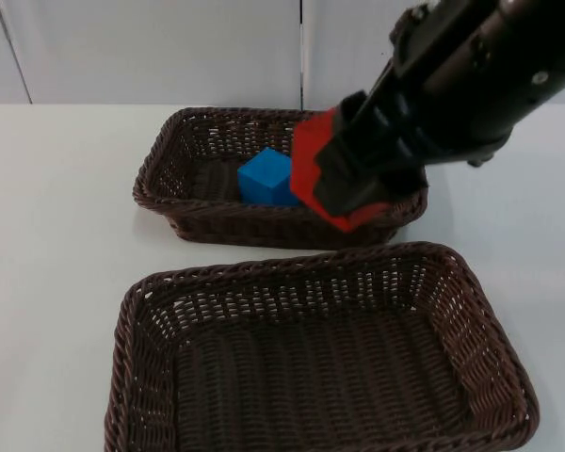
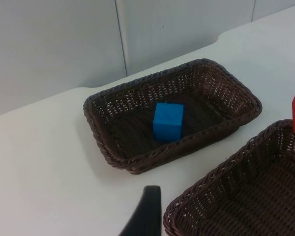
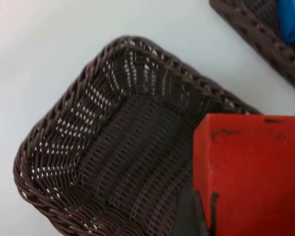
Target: Pick up one cube with the left hand and place it into the upper basket. Pick up one cube with the right hand and place it into the lower basket.
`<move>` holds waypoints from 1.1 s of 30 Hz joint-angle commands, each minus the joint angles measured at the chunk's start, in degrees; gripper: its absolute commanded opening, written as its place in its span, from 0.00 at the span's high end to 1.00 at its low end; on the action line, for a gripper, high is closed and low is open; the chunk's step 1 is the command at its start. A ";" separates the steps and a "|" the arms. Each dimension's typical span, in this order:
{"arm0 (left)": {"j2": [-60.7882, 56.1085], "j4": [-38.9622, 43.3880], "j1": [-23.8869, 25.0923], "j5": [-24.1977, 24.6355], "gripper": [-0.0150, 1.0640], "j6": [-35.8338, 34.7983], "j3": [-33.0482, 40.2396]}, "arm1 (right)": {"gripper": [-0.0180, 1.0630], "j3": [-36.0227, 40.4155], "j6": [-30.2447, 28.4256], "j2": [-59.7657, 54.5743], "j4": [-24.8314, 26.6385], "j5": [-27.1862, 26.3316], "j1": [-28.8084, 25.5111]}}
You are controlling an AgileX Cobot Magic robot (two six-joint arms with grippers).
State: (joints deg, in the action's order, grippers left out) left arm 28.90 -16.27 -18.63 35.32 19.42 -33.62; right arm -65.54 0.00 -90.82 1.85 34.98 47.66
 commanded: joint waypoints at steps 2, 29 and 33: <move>-0.27 0.21 -0.17 -0.05 0.21 -0.44 0.31 | 0.98 0.06 -0.82 -2.04 -0.22 -0.31 0.36; -0.27 0.21 -0.17 -0.05 0.21 -0.44 0.31 | 0.98 0.06 -0.51 -21.67 0.00 -6.36 0.36; -0.27 0.21 -0.17 -0.05 0.21 -0.44 0.31 | 0.98 0.06 -0.51 -23.15 0.00 -6.79 0.36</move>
State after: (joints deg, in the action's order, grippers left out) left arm 28.90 -16.27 -18.63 35.32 19.42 -33.62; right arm -65.43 0.00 -114.00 1.85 28.97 47.66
